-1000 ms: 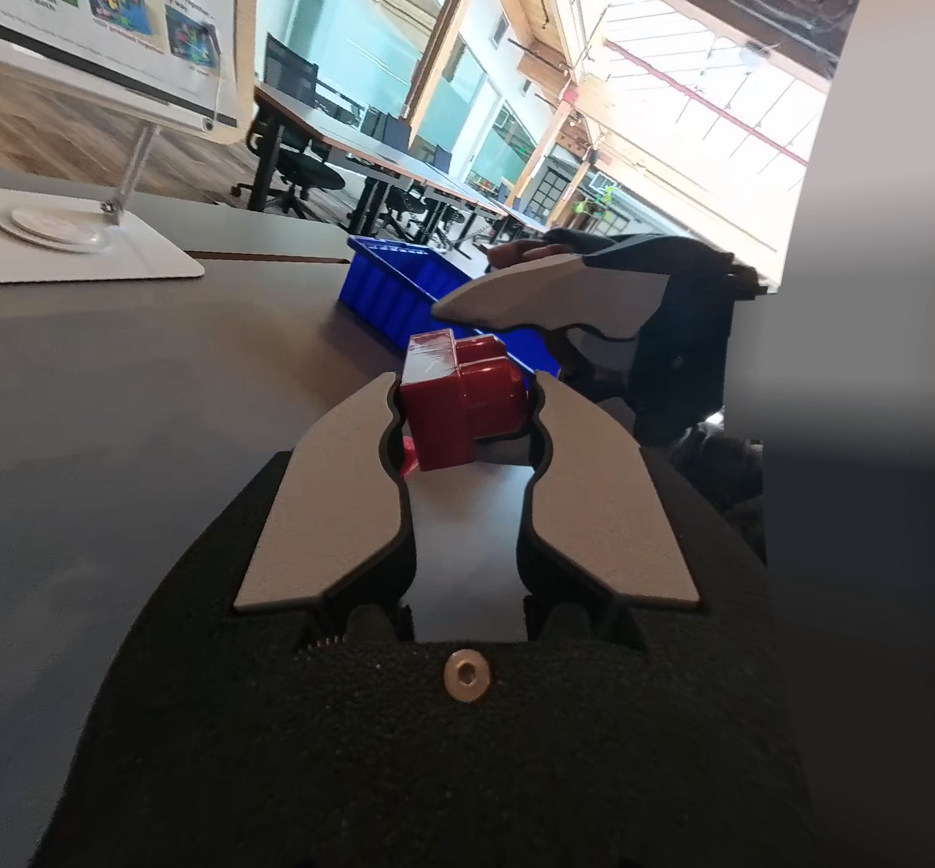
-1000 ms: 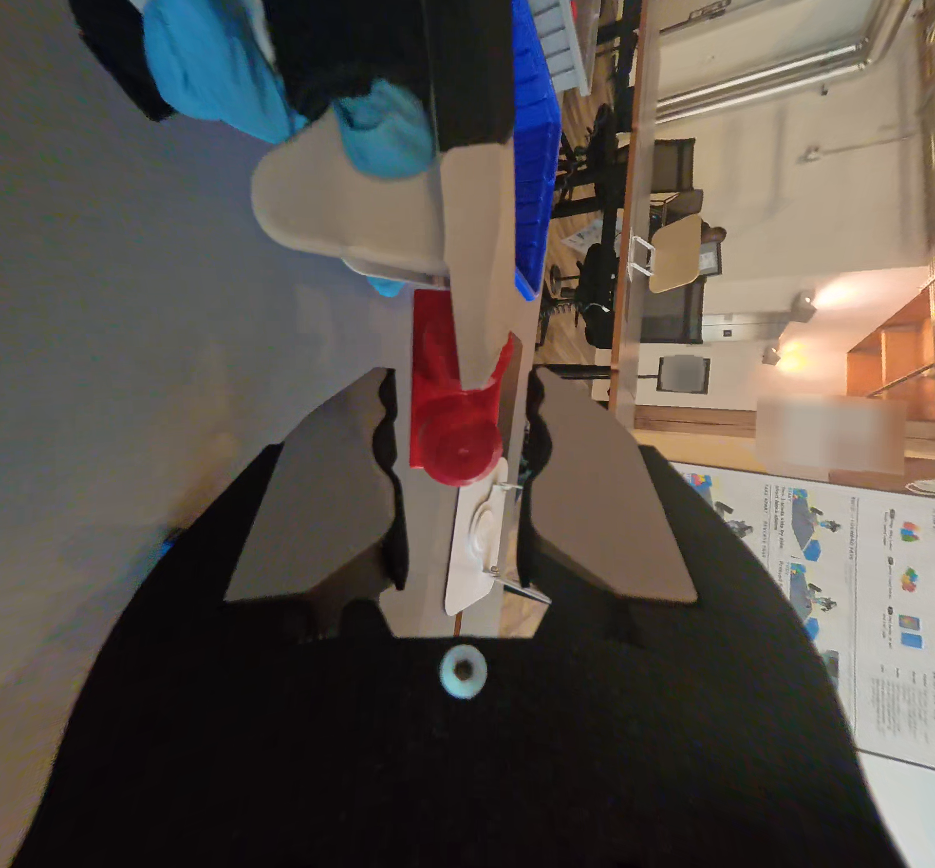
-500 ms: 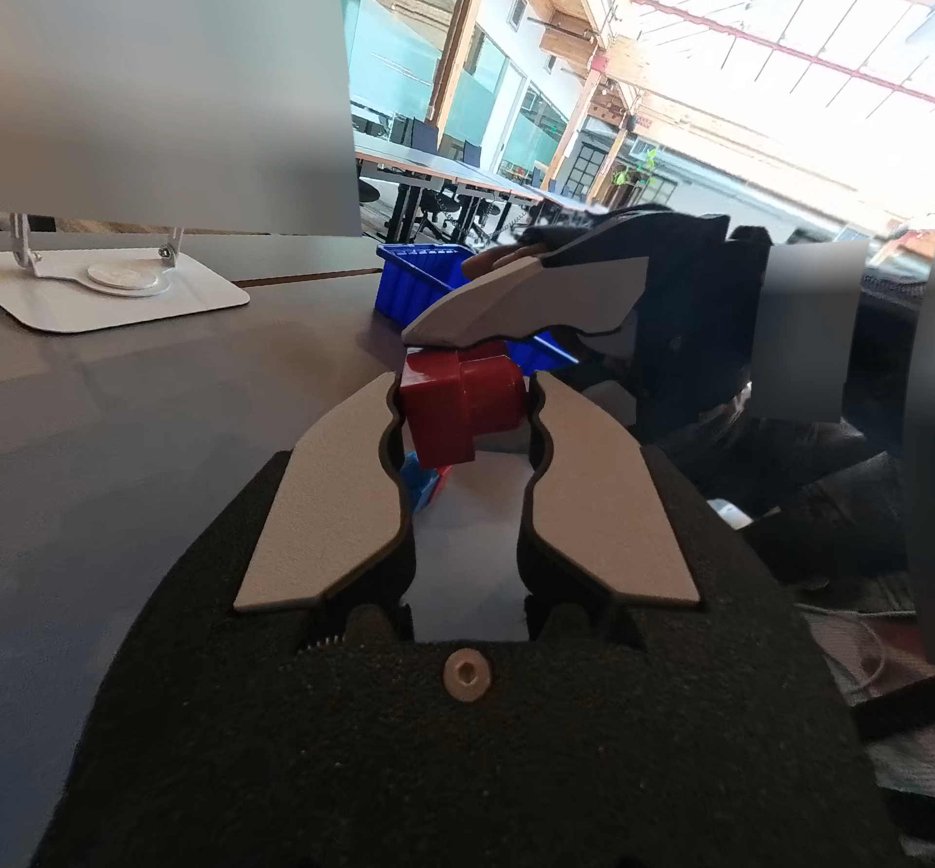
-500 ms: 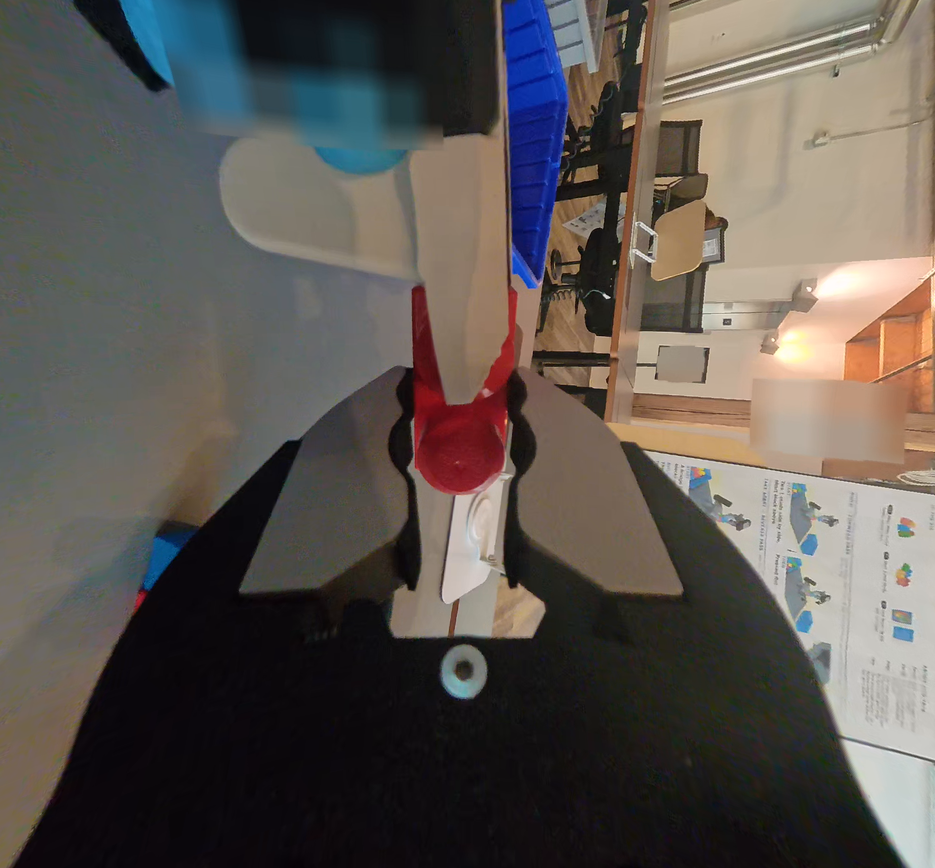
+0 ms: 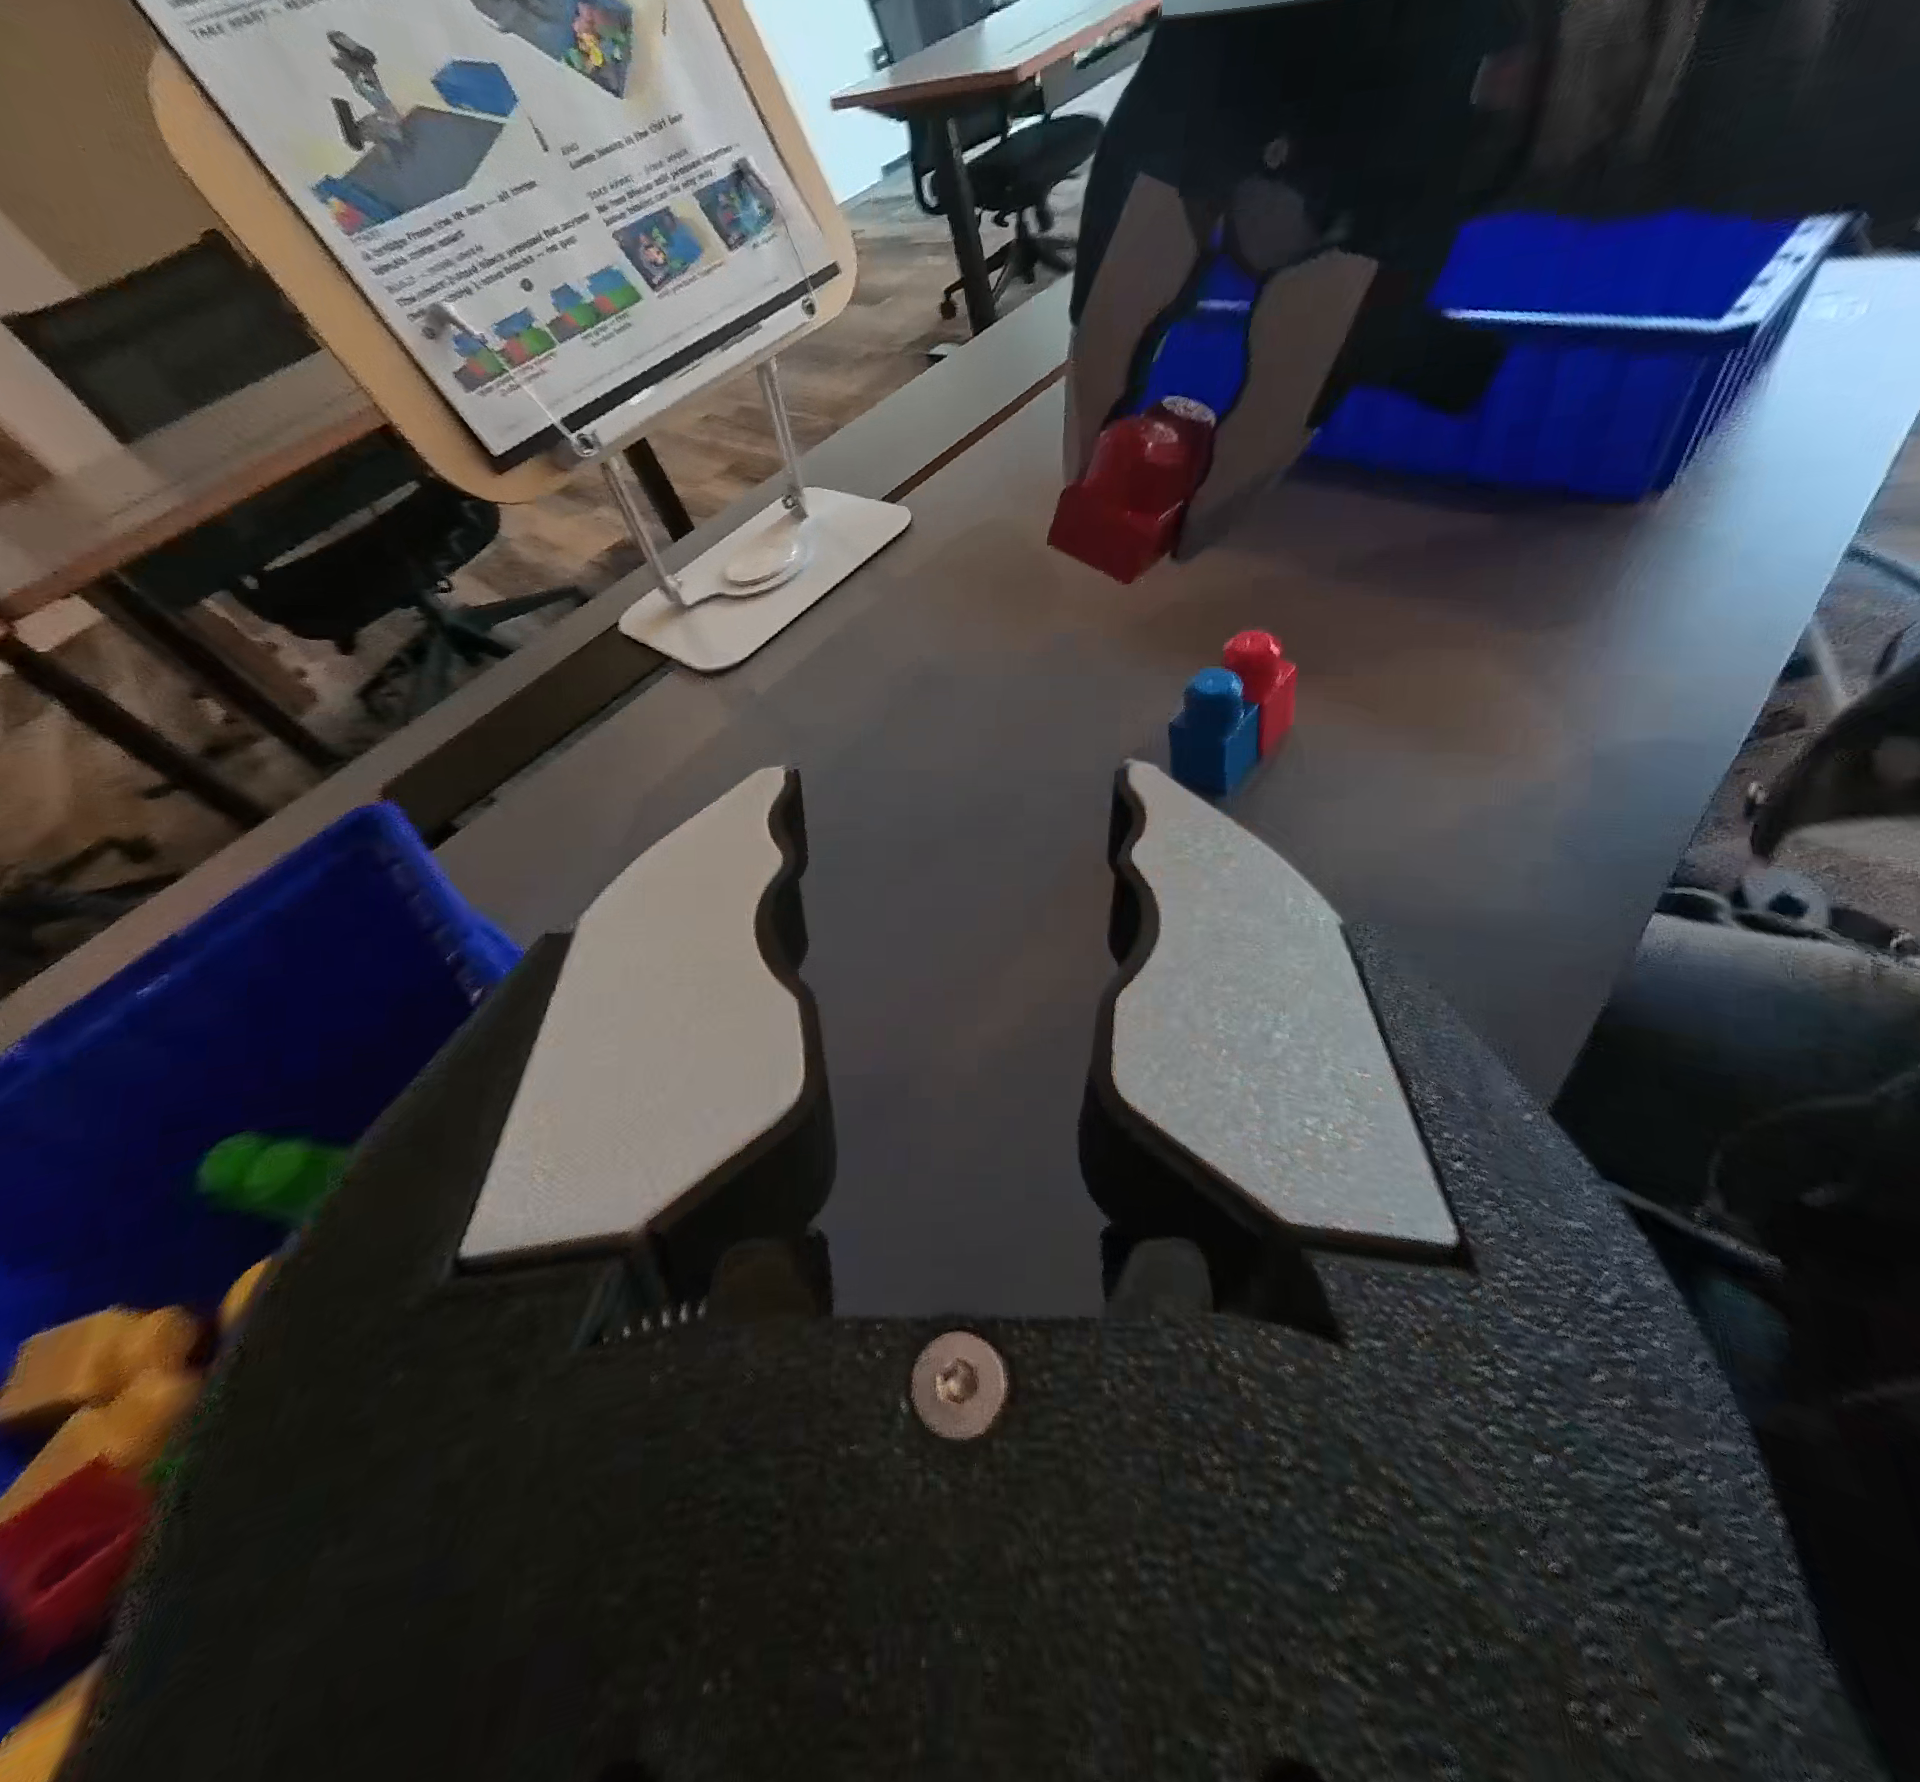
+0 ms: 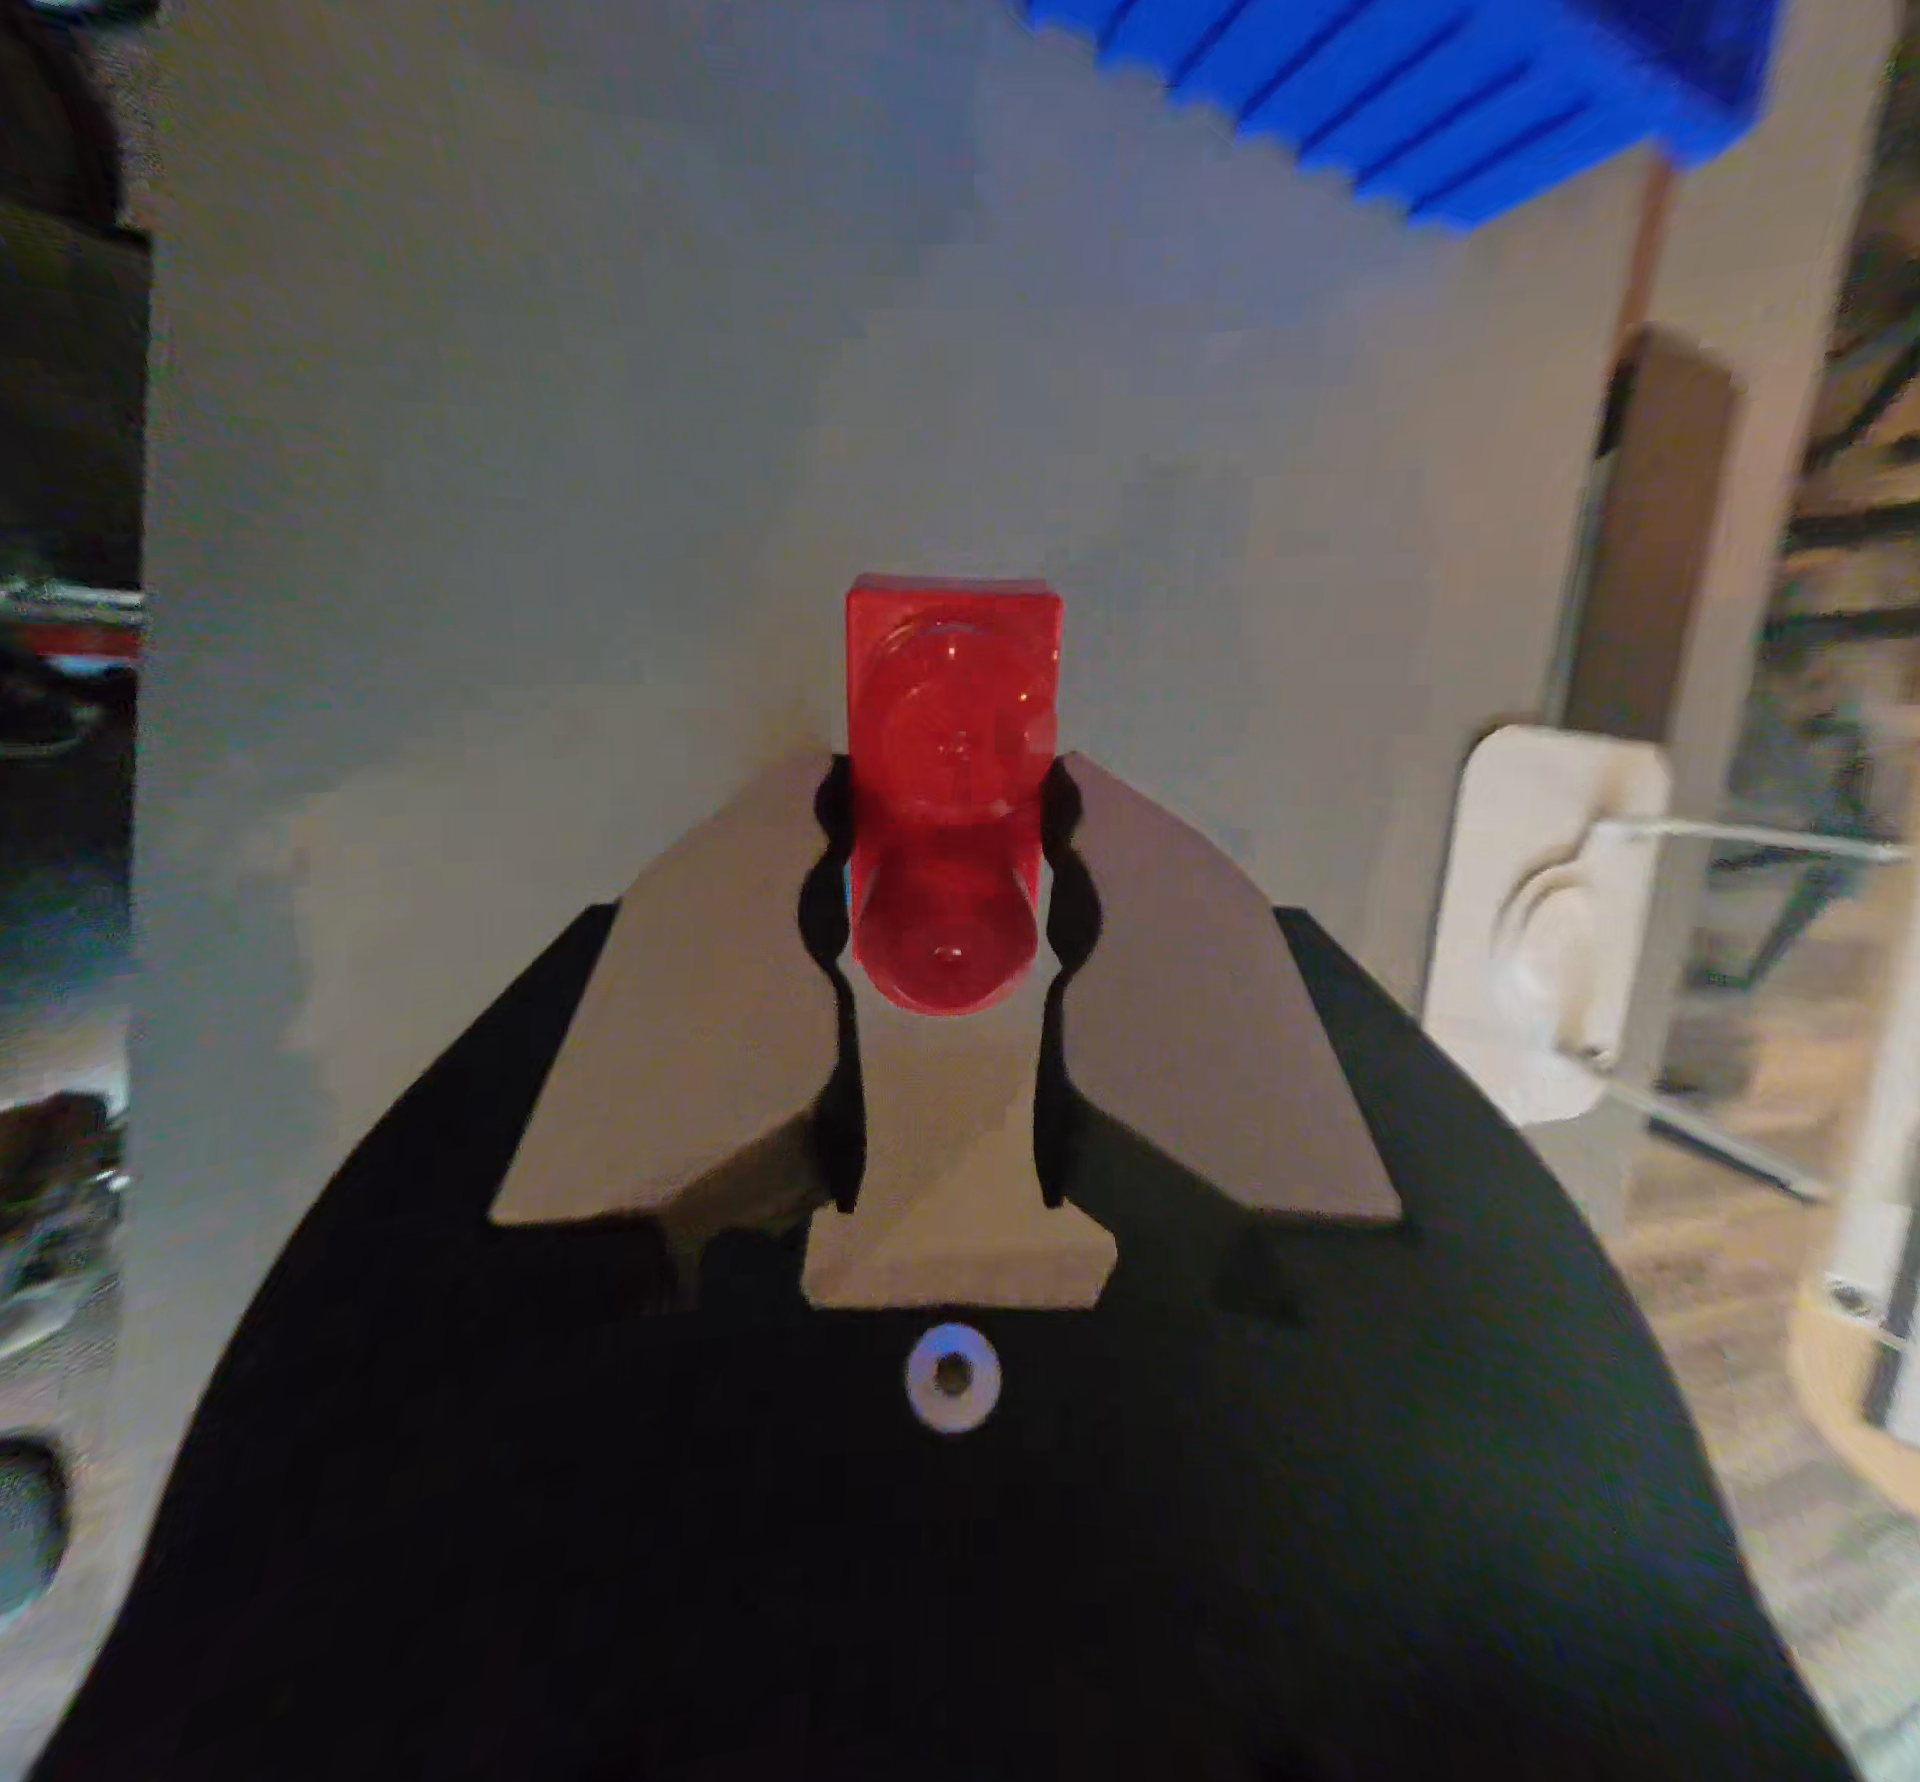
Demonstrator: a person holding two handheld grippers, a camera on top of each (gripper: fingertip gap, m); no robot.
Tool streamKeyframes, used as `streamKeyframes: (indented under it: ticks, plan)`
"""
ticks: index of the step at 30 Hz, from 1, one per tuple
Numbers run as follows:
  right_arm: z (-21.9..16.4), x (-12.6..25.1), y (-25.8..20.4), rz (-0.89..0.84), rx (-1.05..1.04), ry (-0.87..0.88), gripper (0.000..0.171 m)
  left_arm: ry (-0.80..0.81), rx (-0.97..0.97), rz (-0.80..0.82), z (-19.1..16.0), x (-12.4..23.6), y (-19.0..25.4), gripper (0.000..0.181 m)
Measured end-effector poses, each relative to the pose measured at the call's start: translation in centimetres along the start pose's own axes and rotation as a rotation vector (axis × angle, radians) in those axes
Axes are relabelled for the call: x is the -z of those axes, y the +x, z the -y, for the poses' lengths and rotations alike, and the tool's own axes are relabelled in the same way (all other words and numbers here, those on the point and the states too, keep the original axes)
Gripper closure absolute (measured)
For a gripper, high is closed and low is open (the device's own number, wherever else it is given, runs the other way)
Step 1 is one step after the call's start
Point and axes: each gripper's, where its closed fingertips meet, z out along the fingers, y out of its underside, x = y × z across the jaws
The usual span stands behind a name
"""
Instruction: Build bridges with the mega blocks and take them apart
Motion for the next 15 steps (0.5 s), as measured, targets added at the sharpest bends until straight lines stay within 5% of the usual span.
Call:
streamKeyframes:
  ticks: [6,15]
  plan:
    - [-5.7,-1.6,-2.1,0.191,-0.085,-0.222,0.137,0.017,-0.008,0.107,0.1,4.4,-0.5,0.134]
    - [-8.4,-4.8,-4.2,0.291,-0.153,-0.306,0.137,0.082,-0.013,0.093,1.0,5.8,0.1,0.137]
